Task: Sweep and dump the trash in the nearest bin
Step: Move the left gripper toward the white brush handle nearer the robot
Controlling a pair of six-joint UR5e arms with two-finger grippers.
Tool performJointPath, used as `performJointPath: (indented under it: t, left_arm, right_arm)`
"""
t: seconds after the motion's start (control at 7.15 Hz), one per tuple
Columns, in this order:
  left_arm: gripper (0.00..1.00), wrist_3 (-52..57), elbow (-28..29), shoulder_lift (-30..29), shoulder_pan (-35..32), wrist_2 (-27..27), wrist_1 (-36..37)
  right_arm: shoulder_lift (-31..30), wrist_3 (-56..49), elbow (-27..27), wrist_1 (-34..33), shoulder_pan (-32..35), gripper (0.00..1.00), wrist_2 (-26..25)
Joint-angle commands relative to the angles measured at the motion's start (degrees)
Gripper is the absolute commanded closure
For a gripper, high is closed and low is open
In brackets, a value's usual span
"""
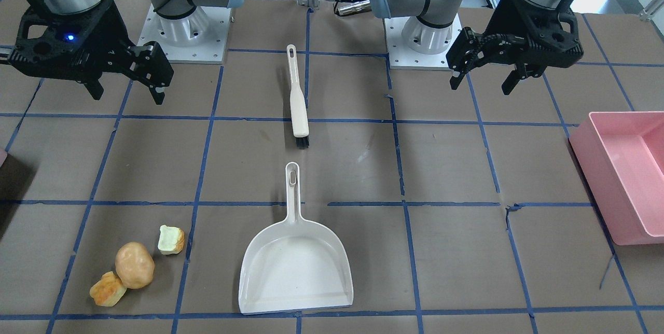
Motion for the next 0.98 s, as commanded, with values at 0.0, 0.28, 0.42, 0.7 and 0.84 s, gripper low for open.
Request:
performJointPath:
  t: [0.0, 0.28, 0.42, 0.7, 0.84]
  left_arm:
    - [0.0, 0.0, 0.17, 0.01, -0.05, -0.09, 0.09]
    - [0.0, 0.0, 0.0, 0.09, -0.05, -0.01, 0.09]
    - [0.0, -0.17, -0.09, 0.18, -0.05, 0.08, 0.0]
    - [0.01, -7.43, -2.18, 0.18, -2.06, 0.08, 0.08]
    - [0.0, -13.13, -3.42, -0.86, -6.42, 0.08, 2.26]
  right_arm:
    - [0.07, -0.05, 0.0, 0.08, 0.0, 0.0, -0.04]
    - [-0.02, -0.05, 0.0, 0.17, 0.09, 0.0, 0.04]
    - [-0.02, -0.05, 0.0, 0.08, 0.0, 0.0, 0.04]
    - [-0.02, -0.05, 0.0, 0.17, 0.09, 0.0, 0.04]
    - [-0.02, -0.05, 0.0, 0.26, 0.0, 0.0, 0.04]
